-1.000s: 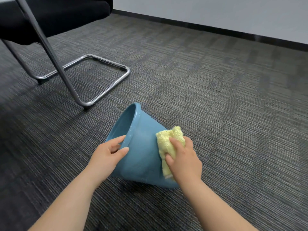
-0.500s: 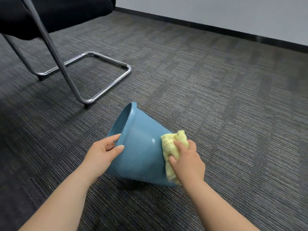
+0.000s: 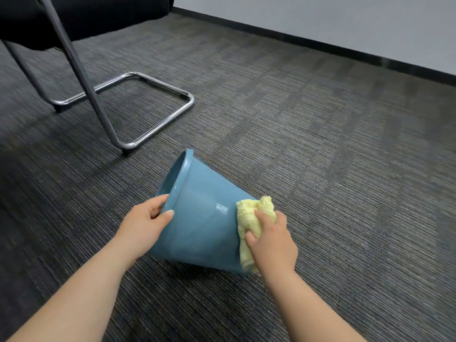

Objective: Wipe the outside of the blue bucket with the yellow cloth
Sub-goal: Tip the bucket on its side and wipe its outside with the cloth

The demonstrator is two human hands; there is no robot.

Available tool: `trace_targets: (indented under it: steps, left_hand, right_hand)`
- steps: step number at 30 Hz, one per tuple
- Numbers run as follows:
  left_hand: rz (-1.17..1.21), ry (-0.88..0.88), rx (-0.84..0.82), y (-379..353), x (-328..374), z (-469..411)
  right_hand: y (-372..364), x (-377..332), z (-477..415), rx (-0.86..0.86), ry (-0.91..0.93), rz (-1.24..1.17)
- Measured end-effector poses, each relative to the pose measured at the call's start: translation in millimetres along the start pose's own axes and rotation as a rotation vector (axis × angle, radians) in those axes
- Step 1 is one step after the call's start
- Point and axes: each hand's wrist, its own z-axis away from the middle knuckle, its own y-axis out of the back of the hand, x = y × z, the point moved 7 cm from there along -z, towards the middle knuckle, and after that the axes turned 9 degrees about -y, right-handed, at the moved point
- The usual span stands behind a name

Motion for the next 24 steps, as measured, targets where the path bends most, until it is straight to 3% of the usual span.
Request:
trace_targets:
  steps: [7,13,15,20,24]
  left_hand:
    - [-0.001,-0.002,-0.029,1.1,-0.6,0.5]
    - [0.023,-0.028,-0.098,-8.4,4.3,2.0]
    - [0.012,-0.025,-0.085,-6.6,3.7,2.3]
    - [0.03,-0.018,-0.051,-1.3,0.4,2.7]
    - [0.053,-0.037,-0.095,-5.1,2.7,4.2]
  right_hand:
    - [-5.5,-13.5,6.7,0.039,0.191,-0.007]
    - [-3.9,31.4,-11.7,0.028,-0.132,-0.091]
    - [-2.8,28.4,-11.2,0.028,-0.127,-0.078]
    - [-1.1,-0.5,-1.6,0.05,0.132,-0.035]
    - [-1.5,31.1,-12.3,0.002,-0.037,0.002]
